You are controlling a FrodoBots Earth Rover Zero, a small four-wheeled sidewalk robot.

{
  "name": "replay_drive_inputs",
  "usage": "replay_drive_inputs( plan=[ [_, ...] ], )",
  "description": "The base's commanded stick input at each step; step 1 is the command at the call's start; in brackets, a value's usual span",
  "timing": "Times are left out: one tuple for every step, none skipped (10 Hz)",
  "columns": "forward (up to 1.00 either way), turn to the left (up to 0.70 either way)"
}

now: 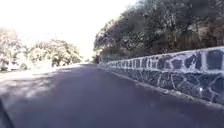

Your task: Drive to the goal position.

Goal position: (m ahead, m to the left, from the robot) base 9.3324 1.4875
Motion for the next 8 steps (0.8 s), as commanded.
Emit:
replay_drive_inputs(
  plan=[
    [1.00, 0.00],
    [1.00, 0.00],
    [1.00, 0.00],
    [1.00, 0.00],
    [1.00, 0.00],
    [1.00, 0.00],
    [1.00, 0.00],
    [1.00, 0.00]
  ],
)
